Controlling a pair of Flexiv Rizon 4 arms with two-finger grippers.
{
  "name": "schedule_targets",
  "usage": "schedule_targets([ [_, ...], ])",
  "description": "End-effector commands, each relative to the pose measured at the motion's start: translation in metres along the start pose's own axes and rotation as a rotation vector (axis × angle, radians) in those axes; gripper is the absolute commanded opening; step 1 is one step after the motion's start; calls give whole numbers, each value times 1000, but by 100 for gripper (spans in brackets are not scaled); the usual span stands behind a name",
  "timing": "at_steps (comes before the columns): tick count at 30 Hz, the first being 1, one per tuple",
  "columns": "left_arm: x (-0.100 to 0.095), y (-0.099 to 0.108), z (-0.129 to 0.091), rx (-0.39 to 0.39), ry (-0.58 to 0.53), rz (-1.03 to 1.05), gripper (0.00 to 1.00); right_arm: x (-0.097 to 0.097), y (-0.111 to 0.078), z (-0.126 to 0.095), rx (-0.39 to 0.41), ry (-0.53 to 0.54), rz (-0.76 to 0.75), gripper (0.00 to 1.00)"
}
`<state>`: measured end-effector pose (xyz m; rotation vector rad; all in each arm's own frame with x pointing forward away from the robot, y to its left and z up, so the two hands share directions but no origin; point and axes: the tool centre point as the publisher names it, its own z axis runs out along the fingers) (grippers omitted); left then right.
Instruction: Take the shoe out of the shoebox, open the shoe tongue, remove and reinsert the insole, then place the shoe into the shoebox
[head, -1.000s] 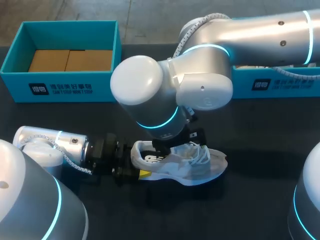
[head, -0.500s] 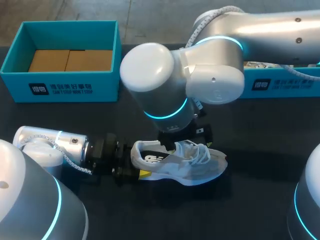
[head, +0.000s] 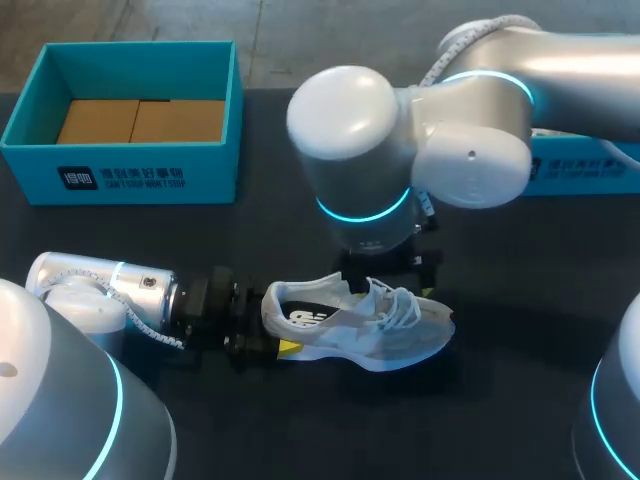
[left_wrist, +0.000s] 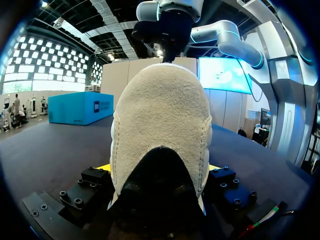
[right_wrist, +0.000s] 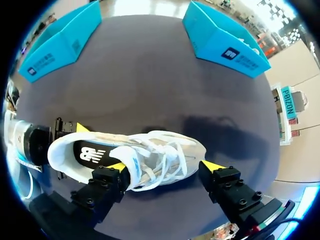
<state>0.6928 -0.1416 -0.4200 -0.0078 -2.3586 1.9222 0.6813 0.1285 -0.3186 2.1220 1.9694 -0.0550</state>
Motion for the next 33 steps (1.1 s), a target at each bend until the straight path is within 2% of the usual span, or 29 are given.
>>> schedule_targets([
  [1,-2,3,0,0,-1,1,0,5,-4,7,13,31,723,76],
  [4,-2,3,0,0,-1,1,0,16,-3,10,34,41,703,70],
  [8,-2,3,0,0,-1,1,0,27,-2,14,61,57,684,50],
  [13,-2,3,0,0,-1,1,0,35,-3,18,86,57,661,49],
  [25,-2,3,0,0,-1,1,0,36,-2,9,99,41,662,33],
  [33,-2,3,0,0,-1,1,0,36,-3,5,108,34,669,32],
])
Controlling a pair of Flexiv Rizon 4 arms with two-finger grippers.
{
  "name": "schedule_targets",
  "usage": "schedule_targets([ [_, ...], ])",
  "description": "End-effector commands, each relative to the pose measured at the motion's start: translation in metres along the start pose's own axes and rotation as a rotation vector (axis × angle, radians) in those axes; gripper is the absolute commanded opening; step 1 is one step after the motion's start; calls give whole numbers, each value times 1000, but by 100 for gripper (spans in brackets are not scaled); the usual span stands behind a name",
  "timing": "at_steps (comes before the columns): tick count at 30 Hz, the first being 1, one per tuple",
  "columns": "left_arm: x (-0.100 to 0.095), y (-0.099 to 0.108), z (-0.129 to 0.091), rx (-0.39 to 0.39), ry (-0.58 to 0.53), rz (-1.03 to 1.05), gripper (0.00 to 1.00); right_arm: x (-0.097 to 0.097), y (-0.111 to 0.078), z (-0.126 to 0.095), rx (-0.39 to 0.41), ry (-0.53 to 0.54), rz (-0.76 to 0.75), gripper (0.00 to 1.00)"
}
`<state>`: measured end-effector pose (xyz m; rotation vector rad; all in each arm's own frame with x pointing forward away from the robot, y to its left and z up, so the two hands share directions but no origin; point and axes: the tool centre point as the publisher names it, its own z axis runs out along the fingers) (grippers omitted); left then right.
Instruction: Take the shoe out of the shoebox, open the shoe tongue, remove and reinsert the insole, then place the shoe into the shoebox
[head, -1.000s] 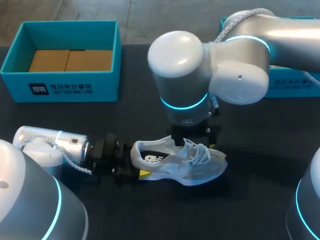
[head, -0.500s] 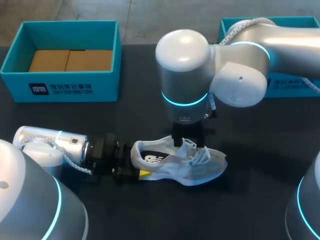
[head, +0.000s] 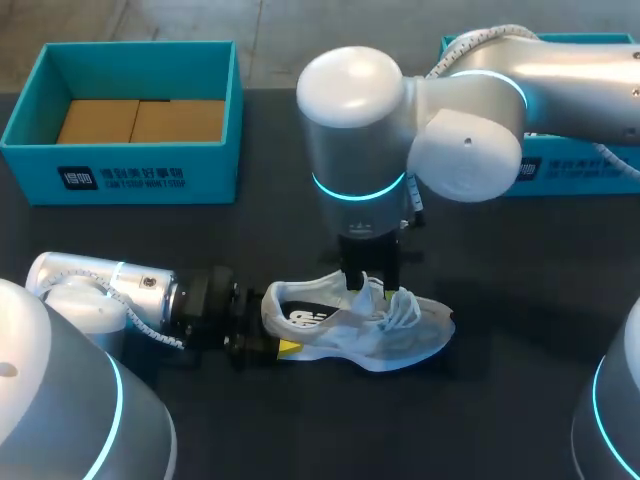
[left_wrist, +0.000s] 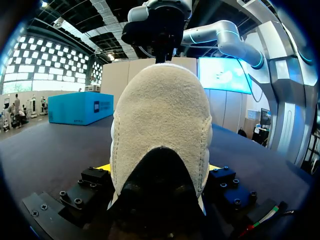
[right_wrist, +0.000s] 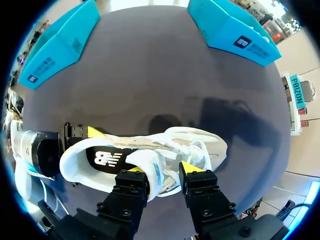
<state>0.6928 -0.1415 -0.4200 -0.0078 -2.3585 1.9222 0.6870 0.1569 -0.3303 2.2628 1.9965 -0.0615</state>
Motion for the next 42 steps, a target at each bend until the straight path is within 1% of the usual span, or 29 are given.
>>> schedule_targets([
  [1,-2,3,0,0,-1,1,0,5,-5,0,-10,-12,622,29],
  [2,-2,3,0,0,-1,1,0,5,-5,0,-9,-11,622,26],
  [4,-2,3,0,0,-1,1,0,5,-4,1,-5,-8,620,16],
  [6,-2,3,0,0,-1,1,0,4,-3,2,0,-6,619,2],
  [7,-2,3,0,0,-1,1,0,4,-3,2,2,-5,618,0],
  [12,-2,3,0,0,-1,1,0,3,-4,-3,7,-2,610,0],
  [17,-2,3,0,0,-1,1,0,-10,-7,-13,7,57,609,0],
  [18,-2,3,0,0,-1,1,0,-15,-9,-15,7,70,619,0],
  [20,-2,3,0,0,-1,1,0,-25,-12,-16,6,132,621,0],
  [22,-2,3,0,0,-1,1,0,-34,-15,-17,9,165,642,0],
  [24,-2,3,0,0,-1,1,0,-42,-18,-18,0,230,642,0],
  [25,-2,3,0,0,-1,1,0,-45,-19,-18,2,235,651,0],
  [26,-2,3,0,0,-1,1,0,-47,-21,-18,-4,268,643,0],
  [28,-2,3,0,0,-1,1,0,-52,-22,-18,2,294,645,0],
  [30,-2,3,0,0,-1,1,0,-55,-24,-16,-2,342,634,0],
  [35,-2,3,0,0,-1,1,0,-66,-25,-10,-1,424,638,0],
  [39,-2,3,0,0,-1,1,0,-73,-25,-5,-1,472,646,0],
  [42,-2,3,0,0,-1,1,0,-76,-25,-2,4,481,657,0],
])
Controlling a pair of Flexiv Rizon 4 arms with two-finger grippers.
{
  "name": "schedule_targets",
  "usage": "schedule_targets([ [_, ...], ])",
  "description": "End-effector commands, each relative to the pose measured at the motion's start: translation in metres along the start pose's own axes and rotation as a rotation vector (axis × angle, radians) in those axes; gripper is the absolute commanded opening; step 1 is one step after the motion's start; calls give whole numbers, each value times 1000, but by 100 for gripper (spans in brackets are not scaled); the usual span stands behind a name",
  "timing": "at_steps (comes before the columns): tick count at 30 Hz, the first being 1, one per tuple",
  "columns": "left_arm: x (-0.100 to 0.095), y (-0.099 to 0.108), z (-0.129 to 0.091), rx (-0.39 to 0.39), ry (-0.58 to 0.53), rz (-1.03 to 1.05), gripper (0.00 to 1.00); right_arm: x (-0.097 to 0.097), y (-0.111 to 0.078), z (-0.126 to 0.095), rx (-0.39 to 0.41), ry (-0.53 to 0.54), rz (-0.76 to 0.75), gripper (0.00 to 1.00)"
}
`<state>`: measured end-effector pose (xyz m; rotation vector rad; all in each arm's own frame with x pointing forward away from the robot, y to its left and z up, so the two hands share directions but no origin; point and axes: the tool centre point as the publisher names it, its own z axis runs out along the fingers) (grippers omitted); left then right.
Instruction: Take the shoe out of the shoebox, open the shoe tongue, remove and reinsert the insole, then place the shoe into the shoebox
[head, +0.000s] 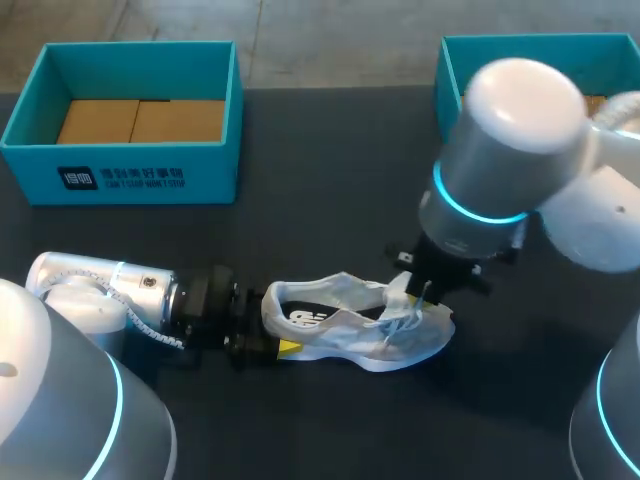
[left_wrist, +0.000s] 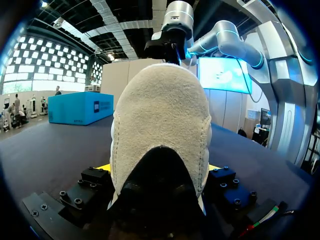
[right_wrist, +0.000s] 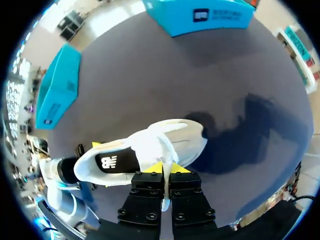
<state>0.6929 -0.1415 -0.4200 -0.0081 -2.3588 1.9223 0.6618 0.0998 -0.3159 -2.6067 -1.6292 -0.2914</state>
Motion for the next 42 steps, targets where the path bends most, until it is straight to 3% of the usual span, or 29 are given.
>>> schedule_targets([
  [1,-2,3,0,0,-1,1,0,-19,-2,4,-2,206,322,0],
  [13,-2,3,0,0,-1,1,0,-26,1,15,35,209,357,0],
  [16,-2,3,0,0,-1,1,0,-28,1,19,51,203,371,22],
  [18,-2,3,0,0,-1,1,0,-28,1,21,52,205,371,30],
  [20,-2,3,0,0,-1,1,0,-28,-1,20,53,203,373,49],
  [21,-2,3,0,0,-1,1,0,-27,-2,18,51,202,371,85],
  [22,-2,3,0,0,-1,1,0,-25,-2,16,45,198,366,100],
  [42,-2,3,0,0,-1,1,0,36,-25,-59,-115,-4,118,100],
])
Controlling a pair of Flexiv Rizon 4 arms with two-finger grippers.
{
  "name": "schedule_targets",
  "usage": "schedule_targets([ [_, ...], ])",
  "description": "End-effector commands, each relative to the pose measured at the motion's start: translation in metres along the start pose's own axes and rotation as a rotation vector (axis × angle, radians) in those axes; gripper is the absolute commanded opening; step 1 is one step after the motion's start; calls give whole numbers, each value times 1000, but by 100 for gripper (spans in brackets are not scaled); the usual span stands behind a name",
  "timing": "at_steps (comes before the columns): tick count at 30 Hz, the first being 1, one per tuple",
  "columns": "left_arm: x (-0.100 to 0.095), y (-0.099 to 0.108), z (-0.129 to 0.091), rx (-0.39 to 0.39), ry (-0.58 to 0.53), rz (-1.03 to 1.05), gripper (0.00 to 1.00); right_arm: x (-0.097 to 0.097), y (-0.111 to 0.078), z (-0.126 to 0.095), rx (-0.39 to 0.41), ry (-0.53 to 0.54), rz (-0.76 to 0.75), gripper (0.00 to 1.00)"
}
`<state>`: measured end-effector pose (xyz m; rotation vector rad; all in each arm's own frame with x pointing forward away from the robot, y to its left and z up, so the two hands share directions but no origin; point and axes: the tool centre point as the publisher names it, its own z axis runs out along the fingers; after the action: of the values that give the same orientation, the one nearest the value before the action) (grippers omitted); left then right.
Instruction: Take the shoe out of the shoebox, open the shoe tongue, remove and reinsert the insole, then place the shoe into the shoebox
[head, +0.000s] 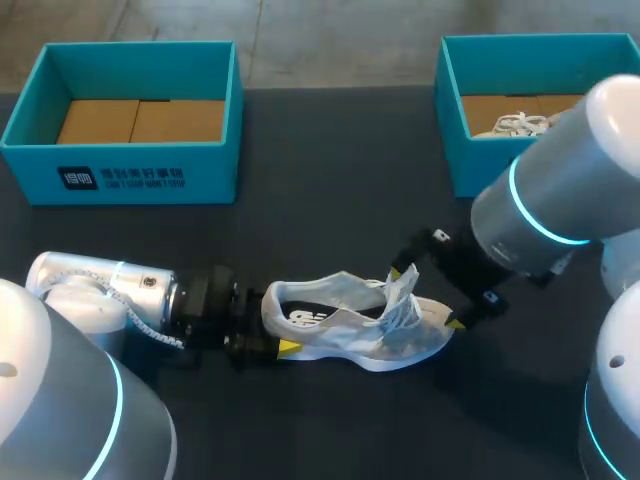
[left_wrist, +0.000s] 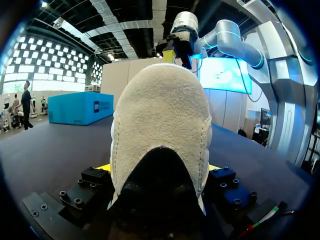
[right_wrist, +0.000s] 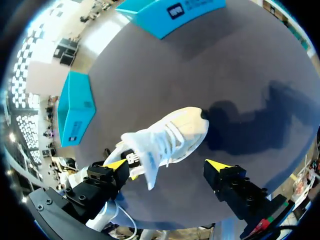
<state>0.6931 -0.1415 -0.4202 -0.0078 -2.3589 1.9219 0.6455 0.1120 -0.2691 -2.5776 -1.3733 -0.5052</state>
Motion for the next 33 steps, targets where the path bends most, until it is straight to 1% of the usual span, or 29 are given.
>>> schedule_targets([
  [1,-2,3,0,0,-1,1,0,28,-12,-10,-139,-208,-69,100],
  [3,-2,3,0,0,-1,1,0,37,-16,-13,-144,-240,-121,100],
  [7,-2,3,0,0,-1,1,0,50,-21,-18,-127,-294,-231,100],
  [13,-2,3,0,0,-1,1,0,58,-23,-24,-89,-354,-335,100],
  [18,-2,3,0,0,-1,1,0,68,-24,-25,-10,-408,-485,100],
  [22,-2,3,0,0,-1,1,0,78,-24,-23,85,-425,-665,100],
  [25,-2,3,0,0,-1,1,0,84,-27,-21,140,-426,-803,100],
  [29,-2,3,0,0,-1,1,0,91,-32,-17,179,-448,-939,100],
  [33,-2,3,0,0,-1,1,0,96,-38,-15,216,-436,-1108,100],
])
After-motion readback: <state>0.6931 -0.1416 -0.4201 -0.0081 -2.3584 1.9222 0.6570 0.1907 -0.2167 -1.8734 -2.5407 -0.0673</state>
